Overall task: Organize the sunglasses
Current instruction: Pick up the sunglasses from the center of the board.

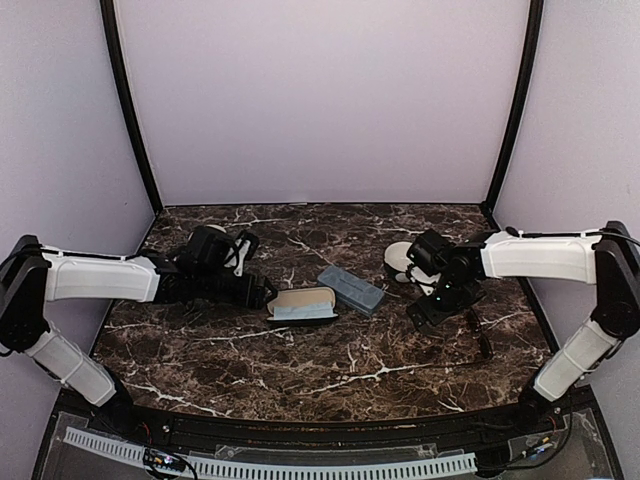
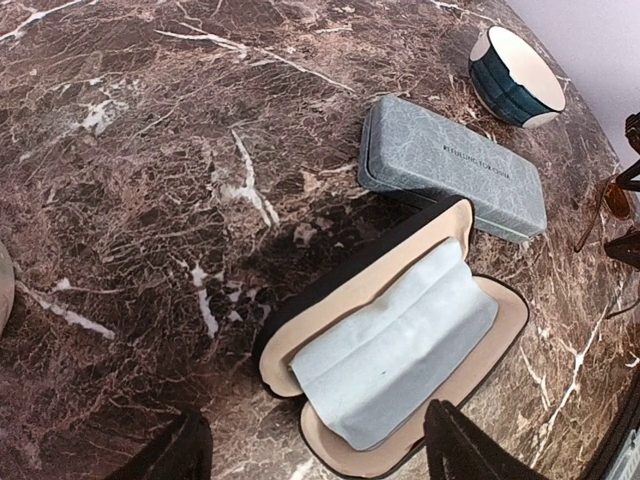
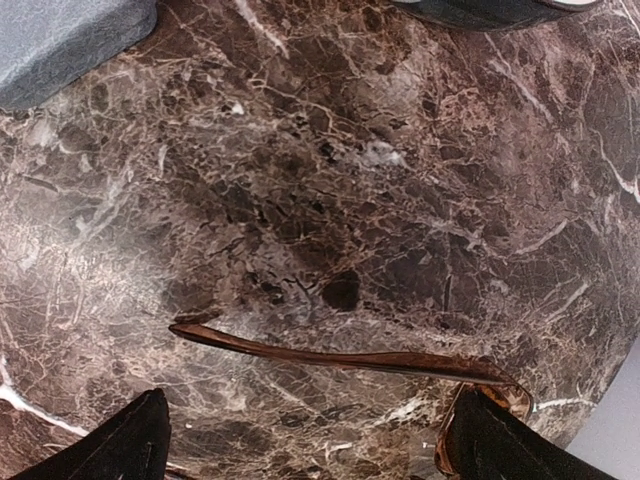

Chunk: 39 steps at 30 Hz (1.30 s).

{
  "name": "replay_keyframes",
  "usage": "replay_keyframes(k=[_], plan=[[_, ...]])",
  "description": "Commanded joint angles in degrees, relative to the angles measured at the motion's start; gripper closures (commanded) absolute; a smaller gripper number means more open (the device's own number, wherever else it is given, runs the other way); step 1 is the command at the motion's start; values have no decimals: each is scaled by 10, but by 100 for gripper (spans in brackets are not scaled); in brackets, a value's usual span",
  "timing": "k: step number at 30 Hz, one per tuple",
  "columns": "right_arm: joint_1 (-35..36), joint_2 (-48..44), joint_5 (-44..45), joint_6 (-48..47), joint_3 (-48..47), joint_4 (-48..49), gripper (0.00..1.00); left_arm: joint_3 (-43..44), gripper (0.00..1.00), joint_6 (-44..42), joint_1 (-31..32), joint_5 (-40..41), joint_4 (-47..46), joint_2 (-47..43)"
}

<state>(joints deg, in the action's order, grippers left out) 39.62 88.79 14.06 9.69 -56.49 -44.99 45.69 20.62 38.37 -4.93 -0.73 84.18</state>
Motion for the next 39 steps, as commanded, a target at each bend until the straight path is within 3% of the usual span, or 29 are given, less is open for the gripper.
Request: replay_keyframes(k=[1, 12, 26, 29, 39], plan=[[-1, 13, 10, -20, -13, -2, 1, 0, 25, 7, 0, -14, -9, 6], [7, 12, 41, -30, -17, -3, 3, 7, 25, 15, 0, -38, -17, 26], [31, 88, 99, -32, -35, -22, 5, 14, 25, 22, 0, -53, -20, 38], [31, 99, 102, -37, -41, -21, 8, 17, 25, 24, 0, -61, -23, 43], [23, 123, 79, -63, -60, -19, 37, 20, 25, 24, 1, -60, -19, 43]])
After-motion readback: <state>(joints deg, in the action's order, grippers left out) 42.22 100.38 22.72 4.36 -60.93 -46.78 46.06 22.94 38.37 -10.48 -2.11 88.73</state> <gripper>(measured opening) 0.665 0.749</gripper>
